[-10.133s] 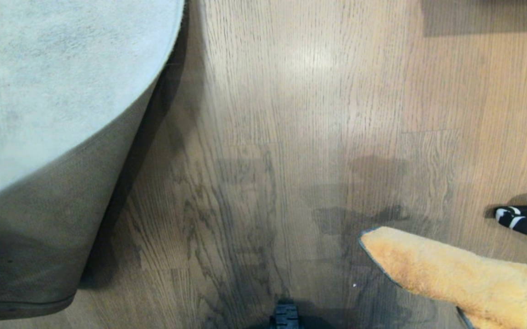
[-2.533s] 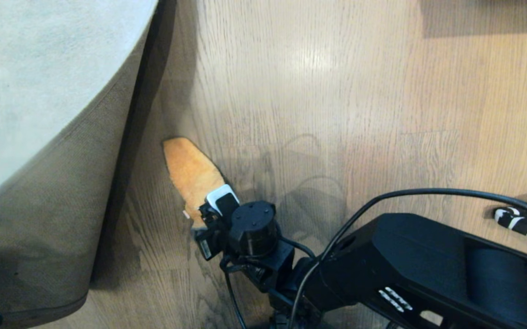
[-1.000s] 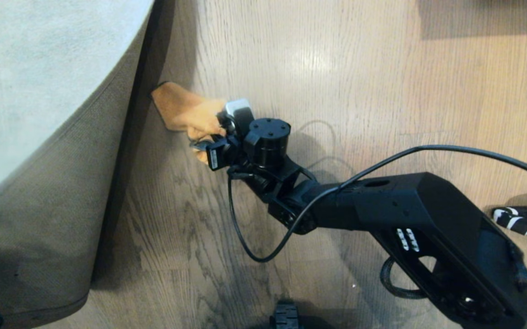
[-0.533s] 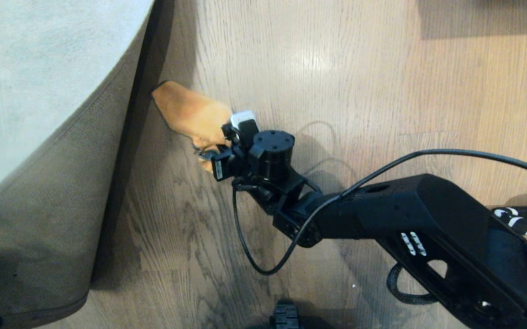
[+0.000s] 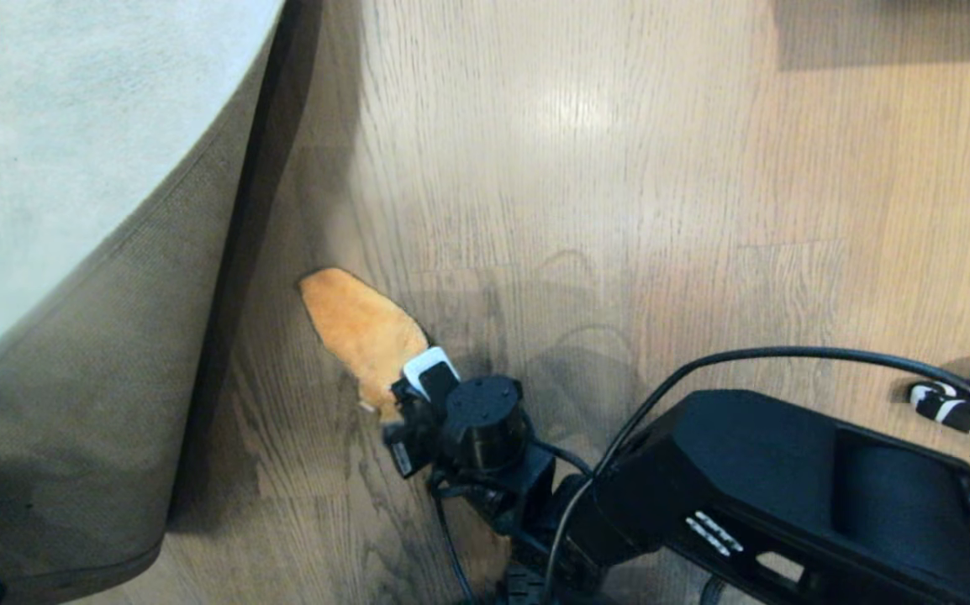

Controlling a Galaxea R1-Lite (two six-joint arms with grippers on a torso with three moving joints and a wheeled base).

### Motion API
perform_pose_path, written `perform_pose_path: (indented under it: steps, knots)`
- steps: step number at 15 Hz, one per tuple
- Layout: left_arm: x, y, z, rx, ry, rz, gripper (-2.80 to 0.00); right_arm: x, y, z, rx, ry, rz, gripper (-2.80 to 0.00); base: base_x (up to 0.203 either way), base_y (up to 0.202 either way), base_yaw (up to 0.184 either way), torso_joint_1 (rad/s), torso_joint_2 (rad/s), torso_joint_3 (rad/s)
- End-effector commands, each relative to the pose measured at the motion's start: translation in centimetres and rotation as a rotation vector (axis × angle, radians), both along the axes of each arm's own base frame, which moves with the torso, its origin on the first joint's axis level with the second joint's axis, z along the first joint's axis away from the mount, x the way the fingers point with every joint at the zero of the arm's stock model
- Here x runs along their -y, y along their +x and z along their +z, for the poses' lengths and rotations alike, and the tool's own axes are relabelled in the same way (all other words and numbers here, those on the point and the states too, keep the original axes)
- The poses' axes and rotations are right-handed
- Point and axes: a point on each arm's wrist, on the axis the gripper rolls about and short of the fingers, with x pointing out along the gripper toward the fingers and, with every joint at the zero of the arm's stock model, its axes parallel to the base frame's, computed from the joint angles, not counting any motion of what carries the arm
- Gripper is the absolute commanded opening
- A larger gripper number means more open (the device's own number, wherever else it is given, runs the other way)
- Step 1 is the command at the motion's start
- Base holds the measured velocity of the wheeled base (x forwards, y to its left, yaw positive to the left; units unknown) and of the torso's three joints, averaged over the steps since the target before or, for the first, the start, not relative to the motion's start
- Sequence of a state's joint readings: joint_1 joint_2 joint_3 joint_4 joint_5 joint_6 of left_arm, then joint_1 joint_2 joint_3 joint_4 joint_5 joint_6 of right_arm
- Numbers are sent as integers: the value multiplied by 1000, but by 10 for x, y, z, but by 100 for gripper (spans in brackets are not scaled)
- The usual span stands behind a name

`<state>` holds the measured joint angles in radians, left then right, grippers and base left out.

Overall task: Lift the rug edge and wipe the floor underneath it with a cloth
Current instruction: Wipe the floor under the carpet with a rag

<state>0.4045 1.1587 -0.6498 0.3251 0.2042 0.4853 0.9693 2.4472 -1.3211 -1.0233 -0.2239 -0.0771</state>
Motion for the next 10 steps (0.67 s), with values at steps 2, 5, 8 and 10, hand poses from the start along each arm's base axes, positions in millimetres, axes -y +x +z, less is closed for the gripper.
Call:
perform_pose_path:
  steps: [2, 5, 8, 10]
  knots:
    - [0, 0, 0, -5, 1, 0, -280, -9, -17, -10, 5, -33, 50, -280, 0, 0, 0, 0, 0, 0]
    - [0, 0, 0, -5, 1, 0, -280, -11, -18, -11, 5, -33, 53, -280, 0, 0, 0, 0, 0, 0]
    - [0, 0, -2, -11, -1, -3, -280, -13, -15, -15, 7, -31, 52, -280, 0, 0, 0, 0, 0, 0]
    - [0, 0, -3, -15, -3, -5, -280, -18, -9, -18, 13, -20, 48, -280, 0, 0, 0, 0, 0, 0]
